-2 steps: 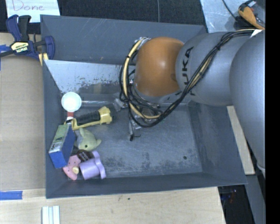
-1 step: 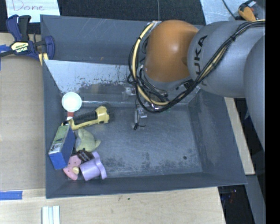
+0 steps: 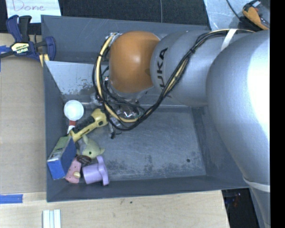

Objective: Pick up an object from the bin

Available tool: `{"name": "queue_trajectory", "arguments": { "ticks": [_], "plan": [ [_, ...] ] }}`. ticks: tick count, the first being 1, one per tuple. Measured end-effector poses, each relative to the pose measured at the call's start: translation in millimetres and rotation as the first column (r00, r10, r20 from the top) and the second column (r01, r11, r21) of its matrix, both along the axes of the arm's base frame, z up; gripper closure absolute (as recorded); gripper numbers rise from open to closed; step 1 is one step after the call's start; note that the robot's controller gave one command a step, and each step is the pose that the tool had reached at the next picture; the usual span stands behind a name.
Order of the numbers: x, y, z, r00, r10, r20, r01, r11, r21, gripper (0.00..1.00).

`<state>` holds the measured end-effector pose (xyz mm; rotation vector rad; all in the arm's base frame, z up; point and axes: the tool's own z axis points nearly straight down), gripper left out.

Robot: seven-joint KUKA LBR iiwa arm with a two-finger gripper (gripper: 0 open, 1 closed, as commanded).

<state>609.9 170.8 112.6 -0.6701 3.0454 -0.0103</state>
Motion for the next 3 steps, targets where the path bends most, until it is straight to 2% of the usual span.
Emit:
{"name": "queue_trajectory", "arguments": {
  "ticks": [1,2,3],
  "plan": [
    [16.1,-1.7,-41.7,0.997,-0.071,-0.009,0.071,0.997,0.003,0.00],
    [4.6,63.3,-41.0,0.945,0.328,-0.002,-0.328,0.945,-0.009,1.00],
    [4.7,63.2,-41.0,0.945,0.327,-0.002,-0.327,0.945,-0.009,1.00]
  ]
}}
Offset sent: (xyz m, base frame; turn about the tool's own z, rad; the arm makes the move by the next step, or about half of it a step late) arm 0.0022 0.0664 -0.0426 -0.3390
